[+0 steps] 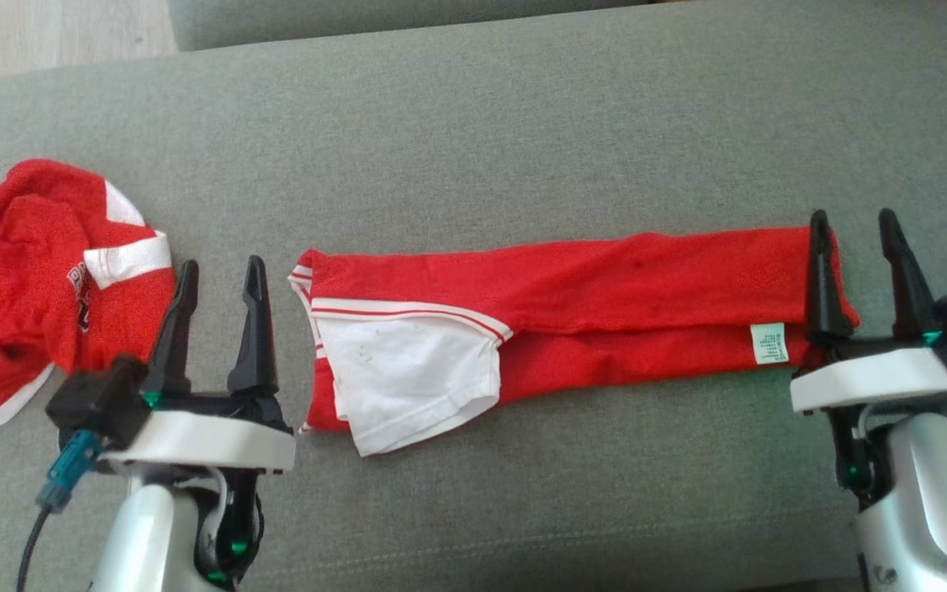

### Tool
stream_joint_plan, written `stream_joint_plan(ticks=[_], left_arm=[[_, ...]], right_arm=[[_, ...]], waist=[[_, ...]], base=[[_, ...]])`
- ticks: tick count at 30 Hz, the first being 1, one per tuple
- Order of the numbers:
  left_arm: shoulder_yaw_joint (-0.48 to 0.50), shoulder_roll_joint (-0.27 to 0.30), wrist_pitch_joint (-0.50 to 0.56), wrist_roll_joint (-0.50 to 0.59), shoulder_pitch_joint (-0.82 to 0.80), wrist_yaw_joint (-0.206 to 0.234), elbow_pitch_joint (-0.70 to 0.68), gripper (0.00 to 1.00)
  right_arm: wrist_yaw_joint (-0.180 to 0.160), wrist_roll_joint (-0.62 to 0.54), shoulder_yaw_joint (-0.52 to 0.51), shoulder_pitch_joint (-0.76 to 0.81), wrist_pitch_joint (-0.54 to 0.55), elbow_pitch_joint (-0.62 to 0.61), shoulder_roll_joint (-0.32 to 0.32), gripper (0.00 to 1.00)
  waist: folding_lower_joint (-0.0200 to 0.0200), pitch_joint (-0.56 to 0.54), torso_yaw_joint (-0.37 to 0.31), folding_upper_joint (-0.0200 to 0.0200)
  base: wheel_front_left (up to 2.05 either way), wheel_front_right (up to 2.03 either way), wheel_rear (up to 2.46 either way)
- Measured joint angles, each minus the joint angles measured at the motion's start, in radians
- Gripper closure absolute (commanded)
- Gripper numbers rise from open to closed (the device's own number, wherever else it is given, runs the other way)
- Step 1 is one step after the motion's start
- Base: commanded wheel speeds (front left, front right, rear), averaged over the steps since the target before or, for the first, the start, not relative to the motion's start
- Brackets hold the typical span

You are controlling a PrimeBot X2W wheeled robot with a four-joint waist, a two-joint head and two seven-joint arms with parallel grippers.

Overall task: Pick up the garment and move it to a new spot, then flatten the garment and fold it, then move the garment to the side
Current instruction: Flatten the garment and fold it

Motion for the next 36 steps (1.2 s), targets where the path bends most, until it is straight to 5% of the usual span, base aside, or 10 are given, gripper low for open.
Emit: stream_joint_plan(ticks=[13,33,34,35,36], left_arm=[[-0.021,-0.002,0.0,-0.015,-0.005,-0.003,0.003,0.0],[-0.014,-0.002,0.0,-0.014,-0.045,-0.004,0.005,0.0],[-0.012,-0.002,0.0,-0.014,-0.046,-0.004,0.005,0.0],[-0.011,-0.002,0.0,-0.014,-0.046,-0.004,0.005,0.0],[-0.01,-0.002,0.0,-0.013,-0.046,-0.004,0.006,0.0]], right_arm=[[0.0,-0.088,-0.253,-0.086,0.069,0.308,0.038,0.0],[0.0,-0.04,-0.305,-0.247,0.198,0.594,0.046,0.0],[0.0,-0.028,-0.297,-0.252,0.202,0.6,0.045,0.57],[0.0,-0.019,-0.288,-0.255,0.202,0.603,0.044,1.0],[0.0,-0.014,-0.277,-0.257,0.202,0.607,0.044,1.0]], waist=[[0.0,0.042,0.016,0.0],[0.0,0.088,0.036,0.0],[0.0001,0.089,0.035,0.0],[0.0,0.09,0.035,0.0],[0.0,0.09,0.034,0.0]], base=[[0.0,0.0,0.0],[0.0,0.0,0.0],[0.0,0.0,0.0],[0.0,0.0,0.0],[0.0,0.0,0.0]])
